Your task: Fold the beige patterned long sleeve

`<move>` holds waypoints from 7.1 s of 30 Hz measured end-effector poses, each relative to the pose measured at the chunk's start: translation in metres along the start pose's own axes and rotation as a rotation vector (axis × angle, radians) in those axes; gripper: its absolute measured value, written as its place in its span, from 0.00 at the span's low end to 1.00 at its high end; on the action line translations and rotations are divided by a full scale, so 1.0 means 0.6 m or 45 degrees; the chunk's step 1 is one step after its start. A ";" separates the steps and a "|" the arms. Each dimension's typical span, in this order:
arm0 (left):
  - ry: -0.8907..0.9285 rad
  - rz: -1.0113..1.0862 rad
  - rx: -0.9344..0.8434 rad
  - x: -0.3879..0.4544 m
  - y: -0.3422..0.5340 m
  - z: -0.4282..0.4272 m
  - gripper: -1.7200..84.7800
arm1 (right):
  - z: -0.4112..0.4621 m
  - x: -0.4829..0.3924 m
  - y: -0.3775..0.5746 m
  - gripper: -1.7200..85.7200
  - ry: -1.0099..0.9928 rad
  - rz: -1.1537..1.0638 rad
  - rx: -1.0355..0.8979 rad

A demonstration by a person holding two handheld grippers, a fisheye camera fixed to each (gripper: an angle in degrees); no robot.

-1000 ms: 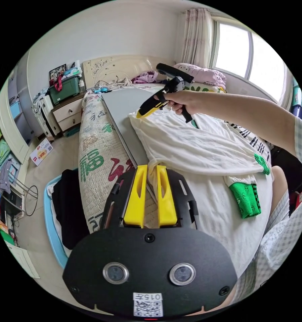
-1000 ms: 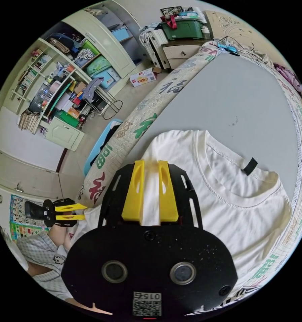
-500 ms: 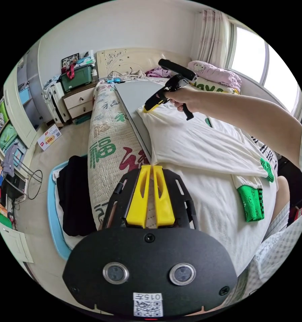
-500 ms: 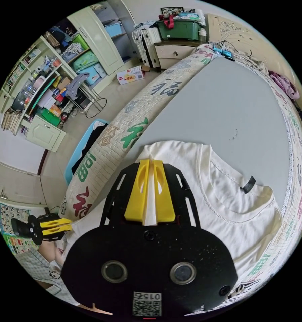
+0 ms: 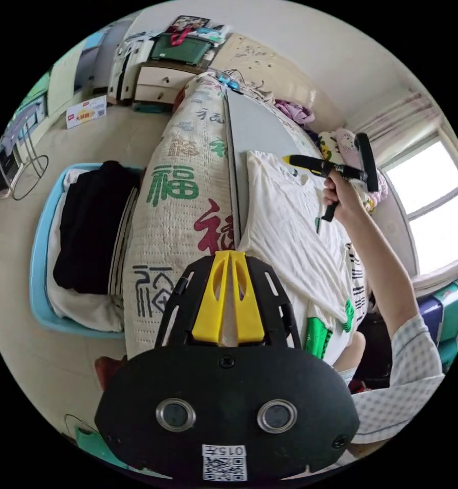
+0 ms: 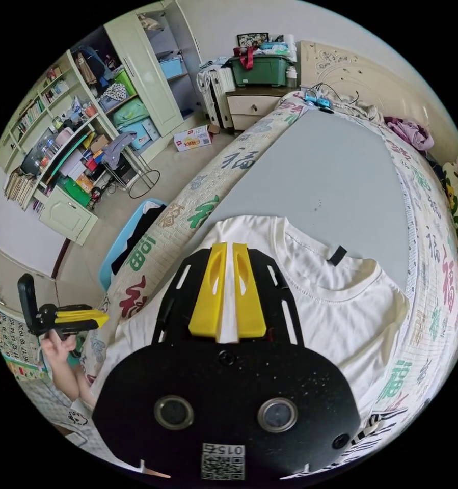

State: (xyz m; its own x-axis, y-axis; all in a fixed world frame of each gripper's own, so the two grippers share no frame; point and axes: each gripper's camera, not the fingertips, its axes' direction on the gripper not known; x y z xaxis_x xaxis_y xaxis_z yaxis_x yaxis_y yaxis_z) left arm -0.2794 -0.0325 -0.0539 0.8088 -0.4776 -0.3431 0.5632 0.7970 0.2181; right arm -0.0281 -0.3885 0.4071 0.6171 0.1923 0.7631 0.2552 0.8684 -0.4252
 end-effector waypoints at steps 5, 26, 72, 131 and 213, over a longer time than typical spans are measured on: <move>0.189 0.186 0.242 0.112 0.056 -0.123 0.01 | -0.105 -0.017 0.118 0.03 -0.061 -0.038 0.090; 0.085 0.497 0.397 0.226 0.108 -0.124 0.01 | -0.309 0.077 0.374 0.02 0.147 0.191 0.211; 0.139 0.878 0.306 0.288 -0.116 0.005 0.02 | -0.783 -0.062 0.582 0.02 -0.067 -0.133 0.467; 0.158 0.030 0.231 -0.035 0.064 -0.047 0.02 | -0.821 0.336 0.637 0.03 -0.123 0.588 0.269; 0.070 0.181 0.409 0.046 0.429 -0.105 0.10 | -0.173 0.475 1.330 0.12 -0.014 -0.443 0.261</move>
State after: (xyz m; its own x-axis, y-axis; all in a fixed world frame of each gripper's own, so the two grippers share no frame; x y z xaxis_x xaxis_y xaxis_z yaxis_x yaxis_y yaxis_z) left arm -0.1229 0.1829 -0.0648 0.8774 -0.3429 -0.3355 0.4775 0.6930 0.5402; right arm 0.4287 0.3119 0.2350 0.5120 -0.1256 0.8498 0.2931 0.9554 -0.0354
